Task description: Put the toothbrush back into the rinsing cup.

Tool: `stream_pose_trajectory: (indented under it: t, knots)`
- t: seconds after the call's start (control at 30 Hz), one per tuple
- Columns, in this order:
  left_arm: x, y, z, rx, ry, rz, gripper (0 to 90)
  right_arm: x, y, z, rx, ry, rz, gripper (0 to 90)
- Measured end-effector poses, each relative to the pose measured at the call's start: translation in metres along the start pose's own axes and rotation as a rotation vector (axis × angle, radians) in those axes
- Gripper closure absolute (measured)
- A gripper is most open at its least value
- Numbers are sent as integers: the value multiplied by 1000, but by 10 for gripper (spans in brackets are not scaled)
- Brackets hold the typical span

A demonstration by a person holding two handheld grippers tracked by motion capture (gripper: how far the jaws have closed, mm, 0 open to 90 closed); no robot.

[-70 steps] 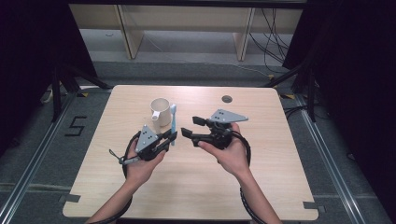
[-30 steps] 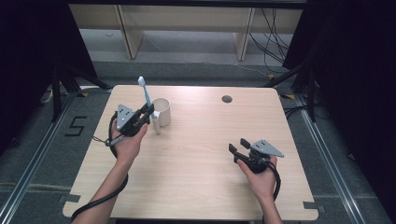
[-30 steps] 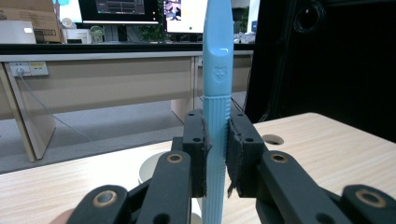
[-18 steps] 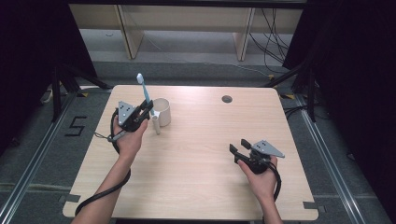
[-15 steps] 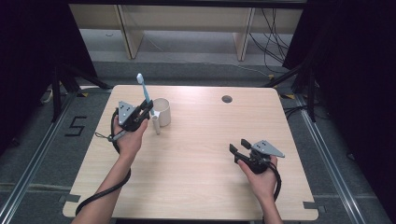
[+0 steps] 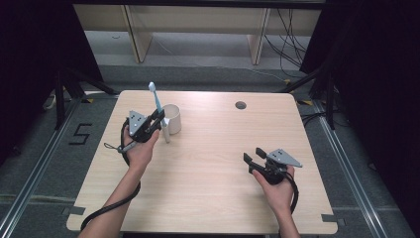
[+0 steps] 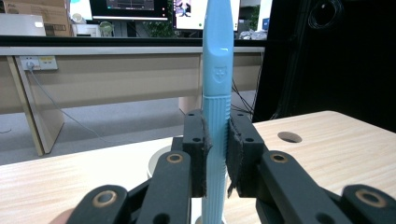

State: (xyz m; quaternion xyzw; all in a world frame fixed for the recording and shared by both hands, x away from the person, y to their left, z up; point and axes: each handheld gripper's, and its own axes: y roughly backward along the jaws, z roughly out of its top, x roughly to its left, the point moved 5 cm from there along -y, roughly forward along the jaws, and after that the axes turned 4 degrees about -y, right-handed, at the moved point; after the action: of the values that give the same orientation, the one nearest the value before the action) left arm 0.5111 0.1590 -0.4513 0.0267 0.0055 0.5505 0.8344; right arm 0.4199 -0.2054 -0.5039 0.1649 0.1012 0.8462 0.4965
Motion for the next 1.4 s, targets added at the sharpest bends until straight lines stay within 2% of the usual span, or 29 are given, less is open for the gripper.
stream_pose_trajectory:
  t: [0.33,0.37,0.4,0.53,0.6,0.73,0.9,1.03,1.07,1.13,1.17,1.27,1.3,1.37,1.4]
  knots:
    - [0,-2,-6,0,-9,-2,788,-1,1,1,-4,-5,-3,432]
    - [0,-2,-7,2,-10,-3,787,2,2,0,3,-42,4,432]
    - [-1,-2,-8,1,-10,-2,788,2,2,0,6,-44,5,432]
    - [-1,-3,-12,6,-8,-3,787,2,1,0,-1,-42,7,432]
    - [-1,-3,-14,10,-6,0,787,0,1,1,-5,-11,9,432]
    - [-1,-4,-18,17,-9,-2,787,-1,1,1,-8,-9,8,432]
    - [-1,-4,-23,22,-10,1,787,0,1,1,-6,-19,10,432]
    - [-1,-4,-26,23,-13,3,786,-1,3,0,9,-13,-7,432]
    - [-1,-4,-27,25,-11,1,786,-1,2,1,-3,-14,1,432]
    - [-1,-4,-29,26,-14,3,786,-1,3,0,12,-14,-7,432]
    - [-1,-4,-30,28,-11,6,786,2,3,0,14,-48,0,432]
    - [-2,-5,-33,32,-8,7,785,2,2,0,6,-49,13,432]
    - [-2,-5,-34,36,-14,9,786,0,1,0,-2,-23,9,432]
    - [-2,-5,-36,33,-11,5,786,0,2,0,6,-23,8,431]
    - [-2,-6,-37,37,-12,9,786,1,1,-1,11,-45,6,431]
